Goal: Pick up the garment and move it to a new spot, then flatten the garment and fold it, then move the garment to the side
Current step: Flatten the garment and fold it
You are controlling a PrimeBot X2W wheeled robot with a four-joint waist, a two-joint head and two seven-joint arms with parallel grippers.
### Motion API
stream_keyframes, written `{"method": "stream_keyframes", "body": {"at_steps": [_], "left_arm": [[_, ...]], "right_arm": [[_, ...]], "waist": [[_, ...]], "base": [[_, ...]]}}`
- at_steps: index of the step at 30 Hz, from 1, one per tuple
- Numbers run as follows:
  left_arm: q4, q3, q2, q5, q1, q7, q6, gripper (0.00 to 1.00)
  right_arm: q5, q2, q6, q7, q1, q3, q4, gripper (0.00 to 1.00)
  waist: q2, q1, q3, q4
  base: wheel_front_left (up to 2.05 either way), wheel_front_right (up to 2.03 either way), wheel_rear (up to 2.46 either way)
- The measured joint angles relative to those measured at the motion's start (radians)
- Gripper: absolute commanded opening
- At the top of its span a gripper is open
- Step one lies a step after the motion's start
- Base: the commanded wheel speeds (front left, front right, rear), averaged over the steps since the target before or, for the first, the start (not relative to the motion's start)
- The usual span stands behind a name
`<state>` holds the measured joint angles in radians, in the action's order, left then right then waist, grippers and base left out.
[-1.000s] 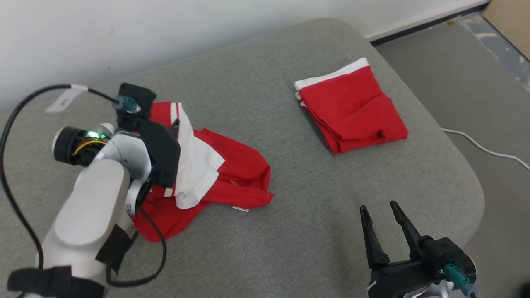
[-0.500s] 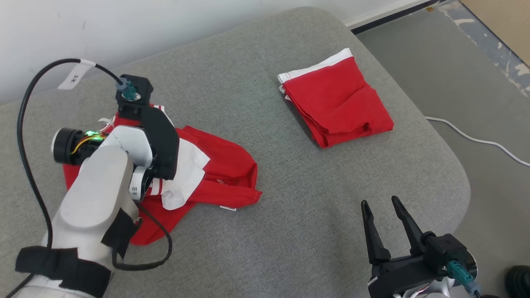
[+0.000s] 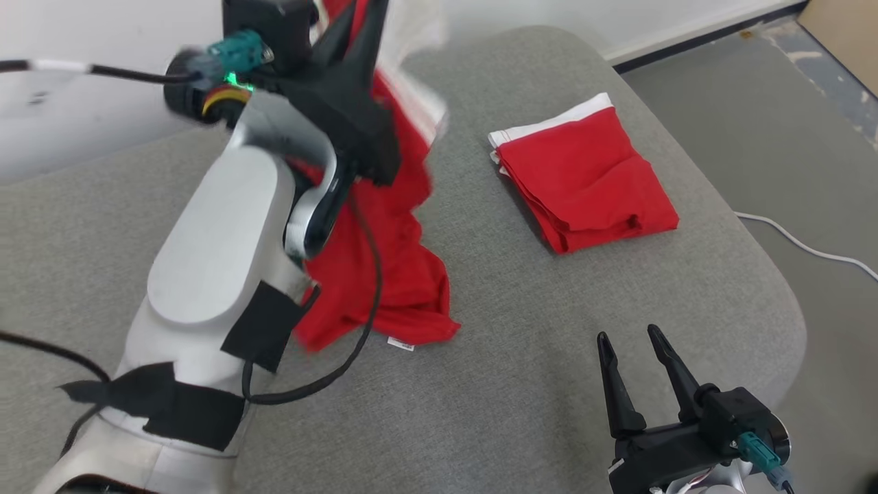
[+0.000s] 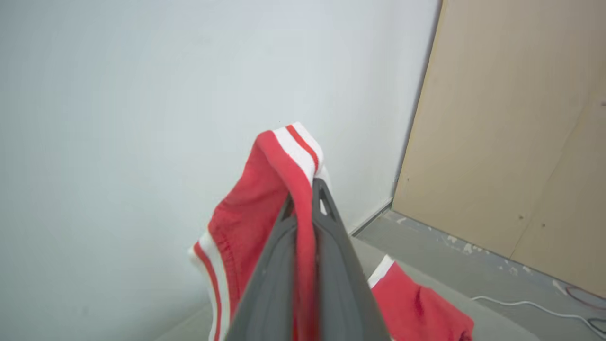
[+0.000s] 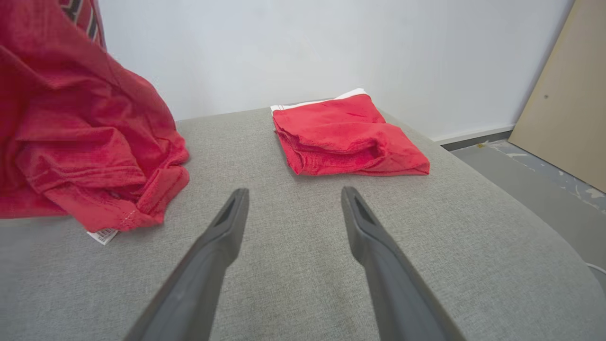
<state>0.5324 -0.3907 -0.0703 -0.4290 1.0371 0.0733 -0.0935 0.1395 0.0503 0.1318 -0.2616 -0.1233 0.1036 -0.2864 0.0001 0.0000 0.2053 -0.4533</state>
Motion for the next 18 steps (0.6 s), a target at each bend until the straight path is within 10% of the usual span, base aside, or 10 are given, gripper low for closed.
{"method": "stream_keyframes", "body": {"at_steps": [10,18], "left_arm": [[-0.276,0.008,0.019,-0.351,0.032,-0.286,0.026,0.00],[-0.307,0.077,0.018,-0.487,-0.276,-0.323,0.105,0.00]], "right_arm": [[-0.021,0.000,0.000,-0.002,0.005,-0.016,-0.006,1.00],[-0.042,0.000,0.000,-0.002,0.003,-0.021,-0.010,1.00]], "waist": [[-0.0001,-0.0001,-0.031,0.090],[-0.0001,0.0000,-0.040,0.196]], "base": [[0.00,0.00,0.00],[0.00,0.00,0.00]]}}
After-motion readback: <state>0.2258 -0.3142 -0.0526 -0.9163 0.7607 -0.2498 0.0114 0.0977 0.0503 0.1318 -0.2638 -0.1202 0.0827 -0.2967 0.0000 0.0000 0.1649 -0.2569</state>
